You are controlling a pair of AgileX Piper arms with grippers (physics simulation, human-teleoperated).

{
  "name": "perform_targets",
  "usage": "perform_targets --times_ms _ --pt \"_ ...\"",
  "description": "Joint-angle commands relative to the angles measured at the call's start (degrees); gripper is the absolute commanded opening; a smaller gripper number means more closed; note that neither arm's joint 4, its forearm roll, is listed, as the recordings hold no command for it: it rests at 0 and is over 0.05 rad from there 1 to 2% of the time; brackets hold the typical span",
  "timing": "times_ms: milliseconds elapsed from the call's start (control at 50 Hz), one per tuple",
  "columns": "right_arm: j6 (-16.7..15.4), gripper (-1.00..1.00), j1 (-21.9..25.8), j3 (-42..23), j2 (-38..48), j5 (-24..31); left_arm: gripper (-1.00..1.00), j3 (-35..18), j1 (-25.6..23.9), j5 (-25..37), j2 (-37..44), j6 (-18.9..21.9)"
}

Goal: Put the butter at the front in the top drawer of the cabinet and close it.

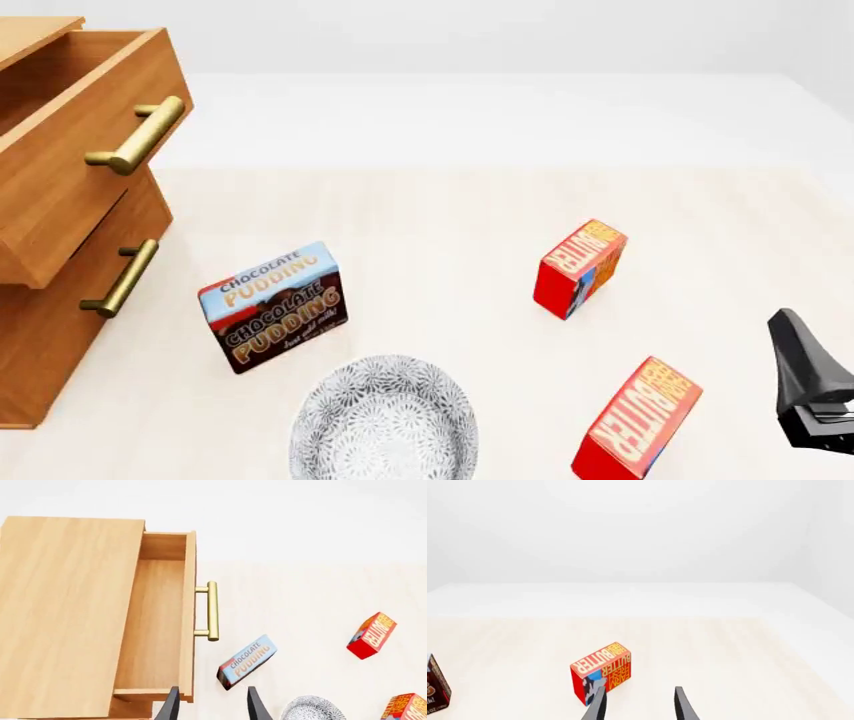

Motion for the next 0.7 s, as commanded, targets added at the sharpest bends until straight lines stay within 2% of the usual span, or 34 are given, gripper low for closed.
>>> perform_targets --times_ms 20,400,700 --pt "-0.1 1.0 0.0 0.0 -1.0 0.9 1.0 -1.1 -0.3 1.2 2.5 -2.4" --pt "-0.1 1.0 0.0 0.0 -1.0 0.9 1.0 -1.1 1.8 1.2 5.0 -4.1" --pt "-0.1 1.0 0.0 0.0 -1.0 0.9 1.0 -2.3 3.5 1.0 7.0 -3.8"
